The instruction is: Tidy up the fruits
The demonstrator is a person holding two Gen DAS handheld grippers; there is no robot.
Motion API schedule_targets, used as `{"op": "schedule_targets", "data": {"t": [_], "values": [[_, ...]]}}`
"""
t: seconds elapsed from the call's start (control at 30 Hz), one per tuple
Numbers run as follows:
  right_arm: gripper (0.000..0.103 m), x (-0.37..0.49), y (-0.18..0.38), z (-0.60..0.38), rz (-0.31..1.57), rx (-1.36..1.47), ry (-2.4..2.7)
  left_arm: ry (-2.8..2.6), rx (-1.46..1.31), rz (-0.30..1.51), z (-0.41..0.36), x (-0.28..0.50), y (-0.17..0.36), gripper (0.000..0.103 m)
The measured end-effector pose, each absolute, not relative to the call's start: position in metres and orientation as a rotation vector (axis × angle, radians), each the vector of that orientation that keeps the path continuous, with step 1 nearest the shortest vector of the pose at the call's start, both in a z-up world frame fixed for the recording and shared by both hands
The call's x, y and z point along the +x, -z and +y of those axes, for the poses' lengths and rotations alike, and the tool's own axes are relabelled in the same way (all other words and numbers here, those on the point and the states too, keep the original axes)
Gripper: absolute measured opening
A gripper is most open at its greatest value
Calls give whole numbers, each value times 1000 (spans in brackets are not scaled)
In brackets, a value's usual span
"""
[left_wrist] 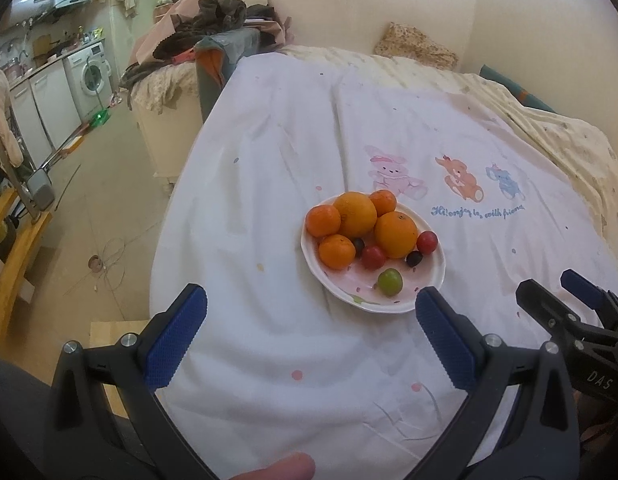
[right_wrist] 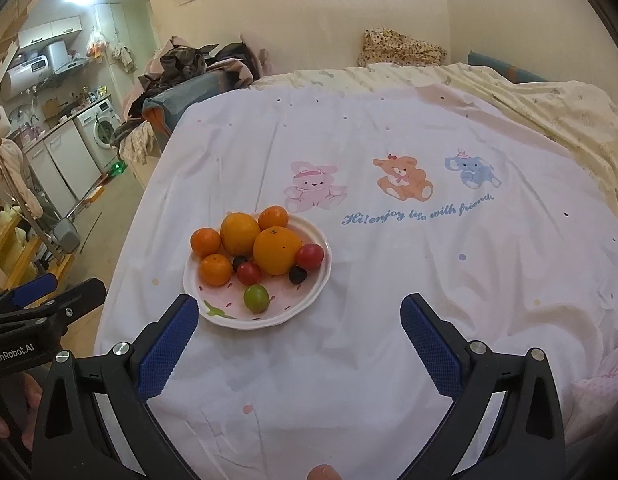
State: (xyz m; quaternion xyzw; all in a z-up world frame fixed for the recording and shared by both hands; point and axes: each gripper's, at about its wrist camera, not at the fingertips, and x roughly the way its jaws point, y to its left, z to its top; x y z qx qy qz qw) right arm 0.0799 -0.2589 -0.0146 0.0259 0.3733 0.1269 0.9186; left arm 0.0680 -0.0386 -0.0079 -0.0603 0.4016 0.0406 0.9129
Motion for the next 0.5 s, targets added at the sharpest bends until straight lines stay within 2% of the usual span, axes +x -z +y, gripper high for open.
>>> {"op": "schedule_targets", "data": {"t": [0.5], "values": [[103,81,12,-260,774,63,-261,-77,-111,836,-42,67,10,103]]}}
